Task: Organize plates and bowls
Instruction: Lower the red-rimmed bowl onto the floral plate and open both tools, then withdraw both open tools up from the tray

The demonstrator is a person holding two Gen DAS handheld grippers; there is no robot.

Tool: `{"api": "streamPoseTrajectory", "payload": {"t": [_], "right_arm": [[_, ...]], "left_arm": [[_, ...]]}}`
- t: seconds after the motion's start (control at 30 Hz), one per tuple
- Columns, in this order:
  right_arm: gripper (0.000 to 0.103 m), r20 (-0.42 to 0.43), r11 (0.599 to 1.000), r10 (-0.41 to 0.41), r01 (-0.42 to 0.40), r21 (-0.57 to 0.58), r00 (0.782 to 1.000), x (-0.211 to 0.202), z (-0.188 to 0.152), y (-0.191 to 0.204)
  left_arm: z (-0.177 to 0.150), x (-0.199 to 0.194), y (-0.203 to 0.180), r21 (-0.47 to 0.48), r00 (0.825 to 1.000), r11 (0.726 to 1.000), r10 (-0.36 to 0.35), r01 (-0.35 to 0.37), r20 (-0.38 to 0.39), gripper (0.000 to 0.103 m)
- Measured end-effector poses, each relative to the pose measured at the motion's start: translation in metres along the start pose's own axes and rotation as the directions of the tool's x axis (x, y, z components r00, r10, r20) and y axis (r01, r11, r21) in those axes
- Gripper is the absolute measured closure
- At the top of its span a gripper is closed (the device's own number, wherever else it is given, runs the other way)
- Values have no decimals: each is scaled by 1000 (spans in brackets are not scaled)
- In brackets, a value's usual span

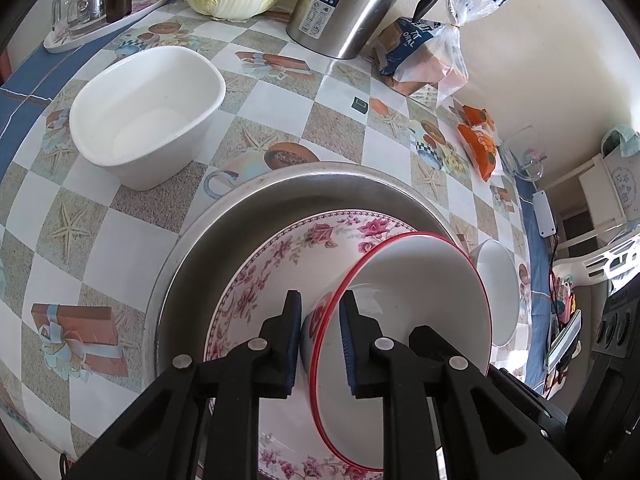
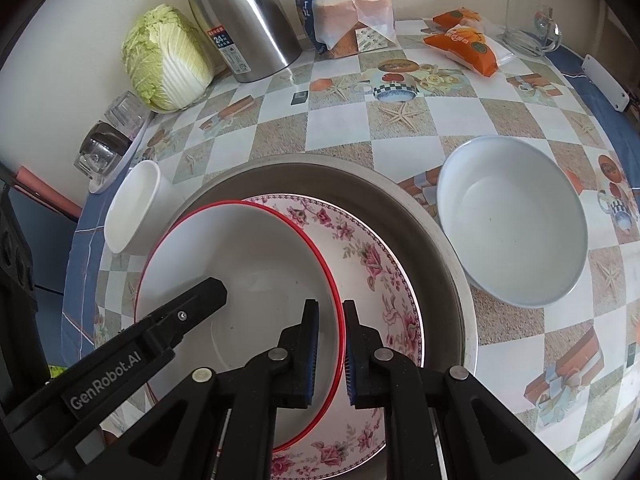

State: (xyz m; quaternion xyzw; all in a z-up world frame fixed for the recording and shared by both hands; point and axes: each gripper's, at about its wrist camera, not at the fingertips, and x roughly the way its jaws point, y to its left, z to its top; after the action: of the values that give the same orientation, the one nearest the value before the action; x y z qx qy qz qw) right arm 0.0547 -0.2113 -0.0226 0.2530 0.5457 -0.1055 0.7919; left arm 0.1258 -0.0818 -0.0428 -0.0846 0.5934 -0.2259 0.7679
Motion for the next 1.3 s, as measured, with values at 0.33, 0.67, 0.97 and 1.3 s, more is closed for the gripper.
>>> {"api": "streamPoseTrajectory", "payload": {"t": [0.33, 0.67, 0.97, 1.3], "right_arm": [[89, -4, 999, 35, -35, 16, 999, 1, 2, -1], [77, -1, 999, 47, -47, 19, 999, -5, 4, -2], [77, 90, 1000, 31, -31, -4, 995, -40, 6, -3], [77, 134, 999, 22, -26, 24, 991, -58, 9, -15]], "left_arm": [[2, 0, 4, -21, 1000, 1000, -2, 2, 1, 85], [3, -7, 2, -15, 1000, 1000, 6, -6, 18, 77], [5, -36, -4, 17, 995, 999, 27, -29, 100, 73], [2, -62, -8, 28, 984, 999, 34, -40, 174, 73]]}}
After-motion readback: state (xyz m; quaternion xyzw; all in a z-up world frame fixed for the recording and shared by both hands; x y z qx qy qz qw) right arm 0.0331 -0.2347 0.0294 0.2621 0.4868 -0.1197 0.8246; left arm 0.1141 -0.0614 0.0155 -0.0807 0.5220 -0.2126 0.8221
